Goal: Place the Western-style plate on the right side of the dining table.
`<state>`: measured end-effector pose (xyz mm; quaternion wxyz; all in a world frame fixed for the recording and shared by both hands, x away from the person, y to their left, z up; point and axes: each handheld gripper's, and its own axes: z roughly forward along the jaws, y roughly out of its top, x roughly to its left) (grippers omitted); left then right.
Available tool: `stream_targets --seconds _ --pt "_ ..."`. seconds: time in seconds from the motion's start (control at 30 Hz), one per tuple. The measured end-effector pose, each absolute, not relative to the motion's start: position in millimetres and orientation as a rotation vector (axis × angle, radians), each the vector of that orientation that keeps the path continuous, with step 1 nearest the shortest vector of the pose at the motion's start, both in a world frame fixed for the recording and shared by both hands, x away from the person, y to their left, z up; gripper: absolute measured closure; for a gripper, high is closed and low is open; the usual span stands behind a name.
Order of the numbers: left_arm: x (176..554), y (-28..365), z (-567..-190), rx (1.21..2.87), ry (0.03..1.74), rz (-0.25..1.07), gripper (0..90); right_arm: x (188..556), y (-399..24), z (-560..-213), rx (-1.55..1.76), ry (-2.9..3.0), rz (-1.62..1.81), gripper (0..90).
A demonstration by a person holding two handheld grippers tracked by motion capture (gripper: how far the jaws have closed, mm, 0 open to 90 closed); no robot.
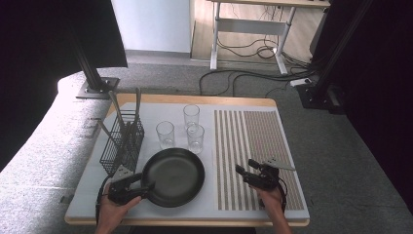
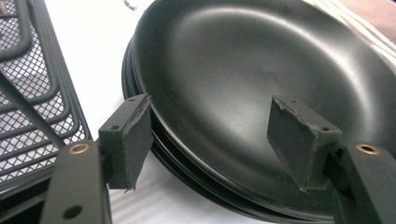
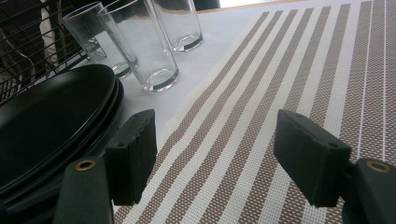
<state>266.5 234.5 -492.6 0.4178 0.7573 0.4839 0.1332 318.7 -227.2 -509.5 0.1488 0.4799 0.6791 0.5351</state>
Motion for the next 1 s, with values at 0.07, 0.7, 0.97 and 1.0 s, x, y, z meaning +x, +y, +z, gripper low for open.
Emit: stream_targets --seconds 0.07,0.7,0.97,1.0 --pt "266.8 233.5 -492.6 1.905 1.213 0.341 32.3 319.2 -226.6 -509.9 1.382 1.957 1.534 30.0" --pt "272.7 223.1 -493.8 1.900 1.214 0.320 36.2 321.7 -211.8 -507.5 1.361 2.006 1.551 30.7" --pt "276.0 217.8 -495.0 1.902 1.207 0.293 36.0 320.8 -198.7 -500.6 1.348 2.094 1.600 35.8" --pt "276.5 218.8 -494.8 1.896 1.211 0.280 36.0 321.0 -192.4 -498.8 1.342 2.111 1.610 36.2"
